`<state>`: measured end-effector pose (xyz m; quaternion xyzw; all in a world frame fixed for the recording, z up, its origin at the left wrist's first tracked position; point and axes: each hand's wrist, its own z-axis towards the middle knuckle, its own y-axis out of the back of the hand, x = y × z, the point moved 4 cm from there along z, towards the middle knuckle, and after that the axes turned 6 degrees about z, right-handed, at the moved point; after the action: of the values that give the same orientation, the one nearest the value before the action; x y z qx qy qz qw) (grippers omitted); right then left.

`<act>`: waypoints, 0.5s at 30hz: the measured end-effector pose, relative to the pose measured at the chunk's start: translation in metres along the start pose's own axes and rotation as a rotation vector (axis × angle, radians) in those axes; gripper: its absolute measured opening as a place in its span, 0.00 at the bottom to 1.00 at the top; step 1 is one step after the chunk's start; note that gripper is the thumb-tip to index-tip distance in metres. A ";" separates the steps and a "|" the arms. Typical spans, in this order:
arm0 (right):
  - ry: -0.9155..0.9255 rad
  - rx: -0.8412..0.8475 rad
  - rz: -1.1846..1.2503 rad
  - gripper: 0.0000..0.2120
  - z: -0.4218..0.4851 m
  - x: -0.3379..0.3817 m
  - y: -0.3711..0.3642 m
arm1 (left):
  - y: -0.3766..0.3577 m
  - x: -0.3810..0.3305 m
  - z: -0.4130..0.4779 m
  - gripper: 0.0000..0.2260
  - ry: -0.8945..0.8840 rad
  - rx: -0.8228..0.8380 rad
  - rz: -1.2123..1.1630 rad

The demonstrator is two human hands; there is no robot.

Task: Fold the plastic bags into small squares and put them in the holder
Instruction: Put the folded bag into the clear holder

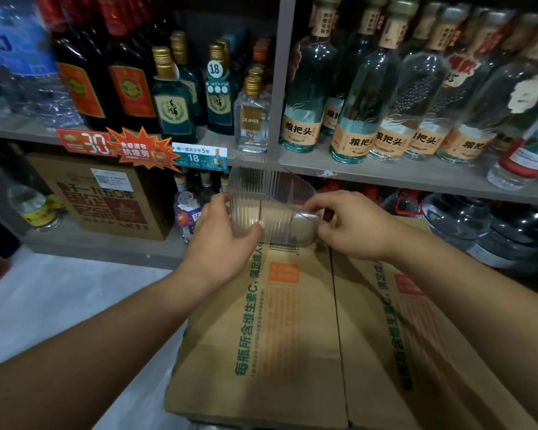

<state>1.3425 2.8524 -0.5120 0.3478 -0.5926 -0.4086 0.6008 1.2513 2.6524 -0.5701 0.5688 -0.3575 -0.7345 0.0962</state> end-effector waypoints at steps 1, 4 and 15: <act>-0.016 0.007 0.010 0.16 -0.001 0.001 -0.001 | 0.000 0.001 0.000 0.34 0.003 0.007 -0.001; -0.034 -0.013 -0.027 0.19 -0.006 0.005 -0.010 | -0.001 0.004 -0.001 0.35 0.022 0.035 -0.004; -0.048 -0.239 -0.072 0.17 -0.030 0.008 -0.007 | 0.020 0.001 -0.028 0.22 0.044 0.028 0.069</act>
<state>1.3716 2.8400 -0.5161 0.2847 -0.5413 -0.5057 0.6085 1.2713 2.6258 -0.5610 0.5734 -0.3851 -0.7129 0.1213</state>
